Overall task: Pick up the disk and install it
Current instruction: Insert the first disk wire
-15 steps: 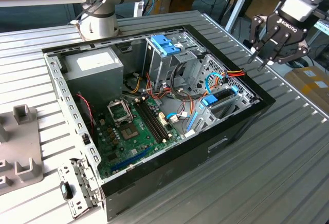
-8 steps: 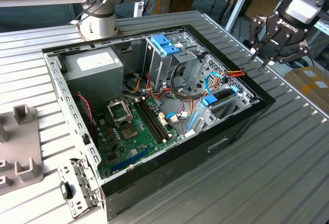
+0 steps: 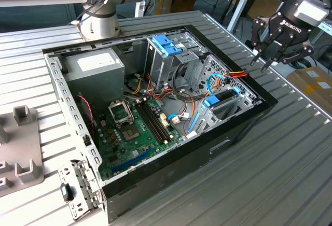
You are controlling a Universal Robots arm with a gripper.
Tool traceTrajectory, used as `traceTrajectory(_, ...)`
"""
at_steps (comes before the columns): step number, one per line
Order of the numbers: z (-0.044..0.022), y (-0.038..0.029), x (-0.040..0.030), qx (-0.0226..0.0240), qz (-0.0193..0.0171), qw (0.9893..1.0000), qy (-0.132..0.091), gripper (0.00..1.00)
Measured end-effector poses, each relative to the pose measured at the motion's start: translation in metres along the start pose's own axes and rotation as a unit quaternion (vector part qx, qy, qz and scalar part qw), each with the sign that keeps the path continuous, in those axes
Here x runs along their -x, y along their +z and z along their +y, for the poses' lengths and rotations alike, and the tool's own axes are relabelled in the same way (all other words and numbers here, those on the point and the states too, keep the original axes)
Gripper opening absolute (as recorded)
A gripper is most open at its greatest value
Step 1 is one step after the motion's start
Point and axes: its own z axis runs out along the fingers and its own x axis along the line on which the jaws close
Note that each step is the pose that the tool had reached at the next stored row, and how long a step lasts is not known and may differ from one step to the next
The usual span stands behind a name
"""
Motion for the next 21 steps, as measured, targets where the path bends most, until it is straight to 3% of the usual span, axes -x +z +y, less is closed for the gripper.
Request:
traceTrajectory(6, 0.0000, 0.0000, 0.0000, 0.0019, 0.0009, 0.9996, -0.028, 0.36)
traceTrajectory(11, 0.0000, 0.0000, 0.0000, 0.0036, 0.0018, 0.9986, -0.052, 0.36)
traceTrajectory(17, 0.0000, 0.0000, 0.0000, 0.0053, 0.0026, 0.9970, -0.077, 0.36)
traceTrajectory(21, 0.0000, 0.0000, 0.0000, 0.0068, 0.0033, 0.9951, -0.099, 0.36)
